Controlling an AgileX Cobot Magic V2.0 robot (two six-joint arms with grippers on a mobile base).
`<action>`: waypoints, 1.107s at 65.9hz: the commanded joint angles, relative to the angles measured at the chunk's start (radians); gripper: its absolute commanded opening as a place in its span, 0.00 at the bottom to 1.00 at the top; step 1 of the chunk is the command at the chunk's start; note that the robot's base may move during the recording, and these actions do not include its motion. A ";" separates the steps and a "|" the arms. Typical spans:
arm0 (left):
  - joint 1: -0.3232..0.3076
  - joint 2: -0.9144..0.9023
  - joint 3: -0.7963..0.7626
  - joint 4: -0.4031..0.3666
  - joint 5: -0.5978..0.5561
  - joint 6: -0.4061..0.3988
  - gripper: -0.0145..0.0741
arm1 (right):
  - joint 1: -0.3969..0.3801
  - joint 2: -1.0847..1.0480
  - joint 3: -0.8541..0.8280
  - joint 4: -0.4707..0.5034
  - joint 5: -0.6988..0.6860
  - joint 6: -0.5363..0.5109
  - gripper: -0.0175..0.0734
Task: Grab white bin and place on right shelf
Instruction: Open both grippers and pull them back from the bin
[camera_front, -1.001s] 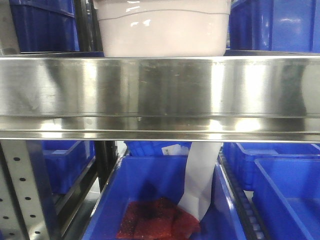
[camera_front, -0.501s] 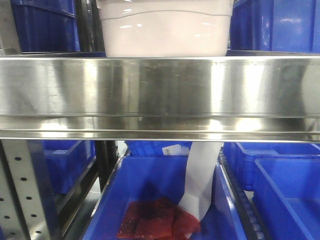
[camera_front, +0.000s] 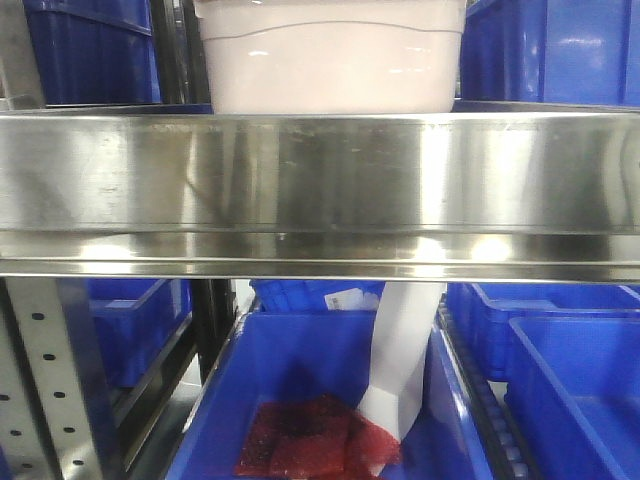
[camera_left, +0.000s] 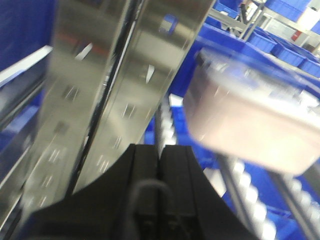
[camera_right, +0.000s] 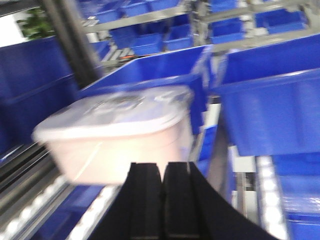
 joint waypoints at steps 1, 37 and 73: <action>-0.004 -0.078 0.036 -0.030 -0.092 -0.008 0.03 | 0.060 -0.072 0.069 0.016 -0.173 -0.023 0.25; -0.004 -0.550 0.174 0.151 0.070 -0.005 0.03 | 0.126 -0.664 0.492 0.008 -0.257 -0.165 0.25; -0.004 -0.599 0.174 0.181 0.082 -0.005 0.03 | 0.126 -0.747 0.532 0.008 -0.258 -0.165 0.25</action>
